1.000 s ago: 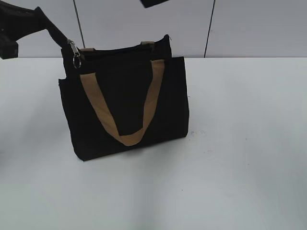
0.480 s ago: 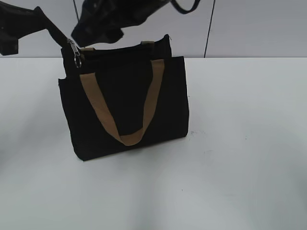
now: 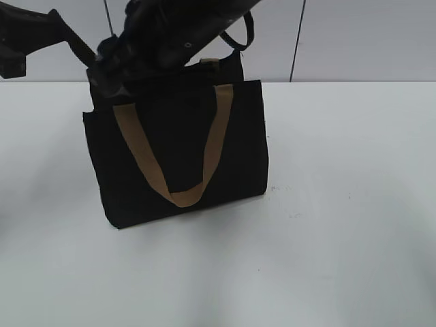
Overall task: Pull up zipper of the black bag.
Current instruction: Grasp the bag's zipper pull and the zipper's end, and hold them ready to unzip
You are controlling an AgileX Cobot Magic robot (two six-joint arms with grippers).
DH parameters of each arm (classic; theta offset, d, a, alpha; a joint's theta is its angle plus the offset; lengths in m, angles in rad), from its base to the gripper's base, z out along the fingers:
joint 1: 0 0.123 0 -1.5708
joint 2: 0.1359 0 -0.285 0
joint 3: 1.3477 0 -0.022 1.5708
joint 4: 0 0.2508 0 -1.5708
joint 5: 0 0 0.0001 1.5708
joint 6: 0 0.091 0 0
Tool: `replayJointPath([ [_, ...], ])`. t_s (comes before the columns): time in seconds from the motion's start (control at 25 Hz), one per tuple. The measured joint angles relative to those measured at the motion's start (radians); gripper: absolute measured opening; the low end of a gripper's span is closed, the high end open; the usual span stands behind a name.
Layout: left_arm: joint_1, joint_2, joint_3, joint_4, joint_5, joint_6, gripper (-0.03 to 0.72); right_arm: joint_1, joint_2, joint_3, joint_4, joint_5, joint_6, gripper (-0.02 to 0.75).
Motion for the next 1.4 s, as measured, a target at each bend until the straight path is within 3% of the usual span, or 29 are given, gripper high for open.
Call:
replayJointPath([
  [0.4, 0.0, 0.0, 0.0, 0.0, -0.006, 0.0, 0.021, 0.03, 0.026, 0.0, -0.158, -0.076, 0.134, 0.422],
  [1.12, 0.0, 0.0, 0.0, 0.0, -0.013, 0.0, 0.02, 0.031, 0.068, 0.0, -0.15, -0.132, 0.143, 0.421],
  [1.24, 0.0, 0.0, 0.0, 0.0, -0.013, 0.0, 0.02, 0.031, 0.072, 0.0, -0.15, -0.132, 0.143, 0.378],
  [1.4, 0.0, 0.0, 0.0, 0.0, -0.014, 0.0, 0.02, 0.031, 0.071, 0.0, -0.15, -0.124, 0.142, 0.234],
])
